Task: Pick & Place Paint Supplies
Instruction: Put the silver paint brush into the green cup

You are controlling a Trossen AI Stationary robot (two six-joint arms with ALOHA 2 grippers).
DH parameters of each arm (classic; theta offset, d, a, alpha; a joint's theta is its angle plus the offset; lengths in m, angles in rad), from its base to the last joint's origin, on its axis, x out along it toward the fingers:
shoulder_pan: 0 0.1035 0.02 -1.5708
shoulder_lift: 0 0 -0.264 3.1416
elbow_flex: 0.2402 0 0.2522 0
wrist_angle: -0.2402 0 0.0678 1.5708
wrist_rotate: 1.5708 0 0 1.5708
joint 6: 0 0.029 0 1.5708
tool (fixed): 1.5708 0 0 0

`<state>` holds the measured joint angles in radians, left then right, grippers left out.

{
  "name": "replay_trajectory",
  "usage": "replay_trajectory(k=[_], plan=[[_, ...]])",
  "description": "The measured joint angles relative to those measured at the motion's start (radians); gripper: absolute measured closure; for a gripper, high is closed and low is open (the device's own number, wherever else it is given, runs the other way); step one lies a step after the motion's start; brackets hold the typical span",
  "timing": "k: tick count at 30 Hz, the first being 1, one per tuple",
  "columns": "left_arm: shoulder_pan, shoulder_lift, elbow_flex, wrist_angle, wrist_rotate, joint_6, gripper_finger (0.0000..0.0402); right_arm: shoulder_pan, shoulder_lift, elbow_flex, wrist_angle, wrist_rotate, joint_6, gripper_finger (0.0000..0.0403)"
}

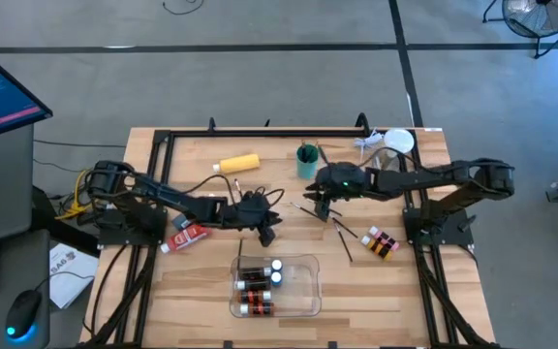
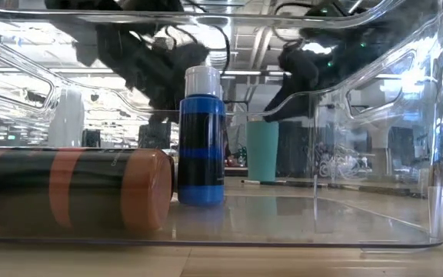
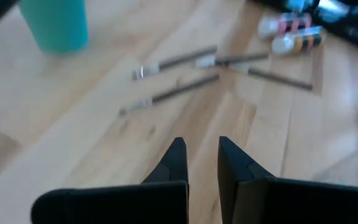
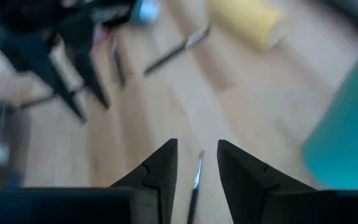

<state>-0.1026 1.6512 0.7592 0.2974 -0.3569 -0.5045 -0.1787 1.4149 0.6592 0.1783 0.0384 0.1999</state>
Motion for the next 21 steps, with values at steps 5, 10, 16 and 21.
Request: replay_trajectory(k=[5,10,16,21], plan=[[0.005,-0.082,-0.005,0.007,-0.104,0.164,0.0400,-0.024,0.003,-0.084,0.098,0.042,-0.088,0.0295],[0.062,-0.176,-0.005,0.007,-0.107,0.186,0.0400,-0.040,0.084,-0.114,0.073,0.037,-0.055,0.0295],[0.099,-0.294,-0.005,0.013,-0.085,0.165,0.0400,-0.024,0.131,-0.112,0.095,0.030,-0.016,0.0295],[0.102,-0.394,-0.005,0.012,-0.053,0.068,0.0400,-0.042,0.146,-0.111,0.098,0.038,-0.008,0.0295]])
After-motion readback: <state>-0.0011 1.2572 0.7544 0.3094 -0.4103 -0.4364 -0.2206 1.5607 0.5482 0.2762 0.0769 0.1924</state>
